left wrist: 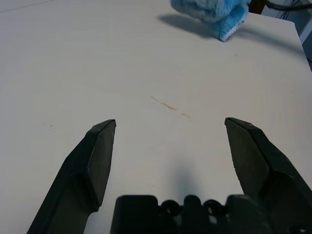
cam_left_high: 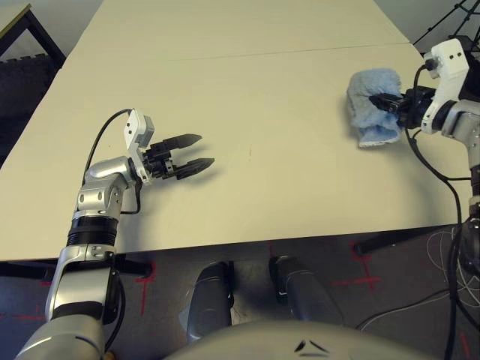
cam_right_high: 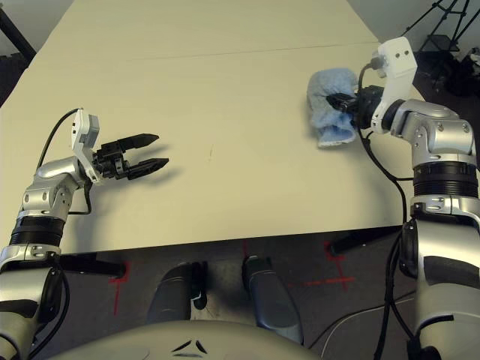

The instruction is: Wipe the water off the table with a rag.

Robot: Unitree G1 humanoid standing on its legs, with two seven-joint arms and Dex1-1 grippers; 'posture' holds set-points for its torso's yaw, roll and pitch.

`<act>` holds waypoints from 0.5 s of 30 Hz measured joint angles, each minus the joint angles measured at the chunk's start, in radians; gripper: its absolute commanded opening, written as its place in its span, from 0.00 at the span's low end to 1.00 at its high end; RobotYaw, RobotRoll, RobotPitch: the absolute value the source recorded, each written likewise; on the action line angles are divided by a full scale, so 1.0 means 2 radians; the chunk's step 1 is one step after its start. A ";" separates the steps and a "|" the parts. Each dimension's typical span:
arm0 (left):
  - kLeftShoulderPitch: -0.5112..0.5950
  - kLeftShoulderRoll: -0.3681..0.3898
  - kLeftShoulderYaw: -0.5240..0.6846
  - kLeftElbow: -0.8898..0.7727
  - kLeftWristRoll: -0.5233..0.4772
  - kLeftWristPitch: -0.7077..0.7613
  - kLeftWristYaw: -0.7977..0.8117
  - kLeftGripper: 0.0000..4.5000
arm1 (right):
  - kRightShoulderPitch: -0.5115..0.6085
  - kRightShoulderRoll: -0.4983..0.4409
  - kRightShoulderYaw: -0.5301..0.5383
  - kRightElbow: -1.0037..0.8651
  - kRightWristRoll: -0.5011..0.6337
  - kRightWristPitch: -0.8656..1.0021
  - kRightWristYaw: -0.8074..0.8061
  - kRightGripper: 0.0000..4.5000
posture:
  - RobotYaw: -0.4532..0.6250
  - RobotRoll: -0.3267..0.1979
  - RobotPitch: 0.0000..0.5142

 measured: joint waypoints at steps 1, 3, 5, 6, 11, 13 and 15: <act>0.003 0.000 0.001 -0.002 0.000 0.000 0.001 1.00 | -0.001 0.000 0.007 0.023 -0.010 -0.018 -0.001 0.04 | 0.23 0.62 0.26; 0.011 0.001 0.002 -0.005 -0.001 0.001 0.002 1.00 | -0.004 0.002 0.014 0.063 -0.030 -0.049 -0.007 0.04 | 0.24 0.62 0.26; 0.018 0.003 0.005 -0.006 -0.001 0.003 0.005 1.00 | -0.007 0.003 0.025 0.102 -0.051 -0.084 -0.015 0.04 | 0.25 0.62 0.26; 0.019 0.004 0.006 -0.008 -0.002 0.004 0.006 1.00 | -0.009 0.005 0.027 0.115 -0.056 -0.097 -0.019 0.04 | 0.25 0.62 0.26; 0.029 0.006 0.009 -0.033 -0.004 0.010 0.011 1.00 | -0.030 0.008 0.030 0.173 -0.082 -0.156 -0.043 0.04 | 0.26 0.62 0.26; 0.034 0.007 0.010 -0.038 -0.004 0.012 0.014 1.00 | -0.032 0.008 0.031 0.191 -0.096 -0.181 -0.056 0.04 | 0.25 0.62 0.25; 0.034 0.007 0.012 -0.039 -0.004 0.012 0.019 1.00 | -0.034 0.008 0.032 0.201 -0.107 -0.199 -0.064 0.21 | 0.25 0.62 0.25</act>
